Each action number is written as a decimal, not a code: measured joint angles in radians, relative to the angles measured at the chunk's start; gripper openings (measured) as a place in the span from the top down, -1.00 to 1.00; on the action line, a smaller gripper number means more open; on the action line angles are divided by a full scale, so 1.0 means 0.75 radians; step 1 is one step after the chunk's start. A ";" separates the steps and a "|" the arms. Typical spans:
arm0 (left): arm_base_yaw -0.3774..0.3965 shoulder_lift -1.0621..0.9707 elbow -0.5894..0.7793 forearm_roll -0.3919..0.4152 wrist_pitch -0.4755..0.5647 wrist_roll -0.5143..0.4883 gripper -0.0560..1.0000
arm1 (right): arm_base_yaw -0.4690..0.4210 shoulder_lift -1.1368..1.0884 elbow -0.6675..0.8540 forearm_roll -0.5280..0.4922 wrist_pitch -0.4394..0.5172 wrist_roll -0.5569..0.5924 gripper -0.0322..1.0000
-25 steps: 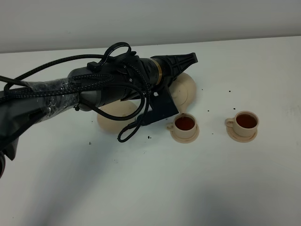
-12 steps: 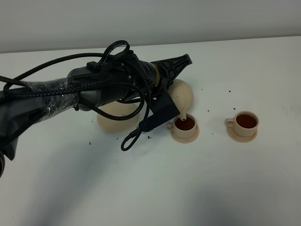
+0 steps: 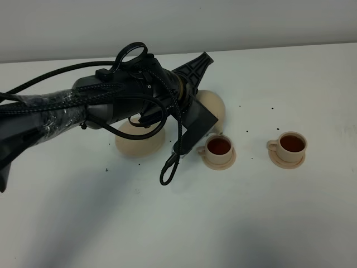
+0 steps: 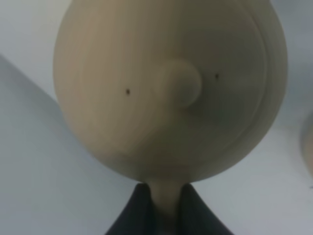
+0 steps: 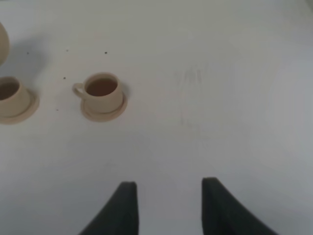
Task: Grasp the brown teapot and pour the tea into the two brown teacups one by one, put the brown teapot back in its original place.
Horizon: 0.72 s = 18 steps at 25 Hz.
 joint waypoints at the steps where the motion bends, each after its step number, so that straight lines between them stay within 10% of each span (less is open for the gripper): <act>1: 0.000 -0.012 0.000 0.000 0.020 -0.076 0.61 | 0.000 0.000 0.000 0.000 0.000 0.000 0.29; 18: 0.043 -0.063 0.000 -0.009 0.648 -1.662 0.61 | 0.000 0.000 0.000 0.000 0.000 0.000 0.29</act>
